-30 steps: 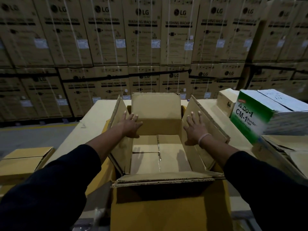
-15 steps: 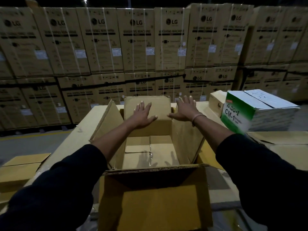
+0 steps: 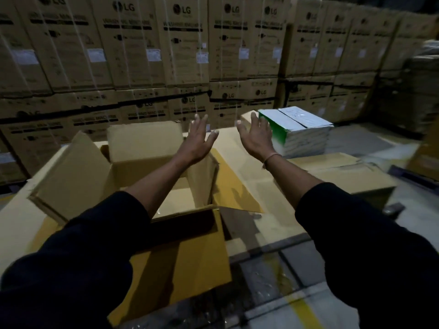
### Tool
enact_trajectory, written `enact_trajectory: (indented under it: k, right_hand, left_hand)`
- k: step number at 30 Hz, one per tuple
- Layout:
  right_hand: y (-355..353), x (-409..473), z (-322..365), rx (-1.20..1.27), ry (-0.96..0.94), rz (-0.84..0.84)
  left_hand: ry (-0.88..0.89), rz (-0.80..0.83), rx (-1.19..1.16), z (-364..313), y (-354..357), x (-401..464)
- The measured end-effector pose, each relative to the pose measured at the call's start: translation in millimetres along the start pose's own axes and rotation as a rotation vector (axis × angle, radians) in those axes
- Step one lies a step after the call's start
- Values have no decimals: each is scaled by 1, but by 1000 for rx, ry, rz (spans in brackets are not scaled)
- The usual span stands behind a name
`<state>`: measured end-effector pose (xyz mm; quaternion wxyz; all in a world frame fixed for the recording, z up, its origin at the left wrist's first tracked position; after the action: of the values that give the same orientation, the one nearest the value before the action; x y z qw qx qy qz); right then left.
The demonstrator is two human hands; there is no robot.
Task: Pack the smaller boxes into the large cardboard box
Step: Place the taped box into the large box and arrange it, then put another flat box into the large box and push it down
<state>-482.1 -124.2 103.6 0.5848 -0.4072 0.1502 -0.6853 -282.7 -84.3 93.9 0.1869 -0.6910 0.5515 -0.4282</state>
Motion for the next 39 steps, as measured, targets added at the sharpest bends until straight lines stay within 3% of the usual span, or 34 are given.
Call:
enact_trajectory:
  k: [10,22,35,39]
  right_hand:
    - [-36,-13,-143,5,332,-156]
    - [-29,14,-311,-27,722,-152]
    - [-39,24,-423,-108,972,-110]
    - [-40,18,-449,-69,954,-122]
  left_hand:
    - [179,265,18,-94,147,50]
    - [257,517,56,-132,353,142]
    - [313,579,257,-154,473,224]
    - [221,625,298,-155,491,240]
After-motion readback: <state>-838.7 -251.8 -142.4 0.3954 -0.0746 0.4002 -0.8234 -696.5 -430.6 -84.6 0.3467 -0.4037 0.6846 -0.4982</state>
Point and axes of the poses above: each hand's wrist, its own x-axis towards the middle knuckle, its own y-axis out of the palm, z = x × y, the point moved 5 cm from there along x, towards the middle knuckle, and after that the axes turned 1 degree about -x, right-handed, at the moved point
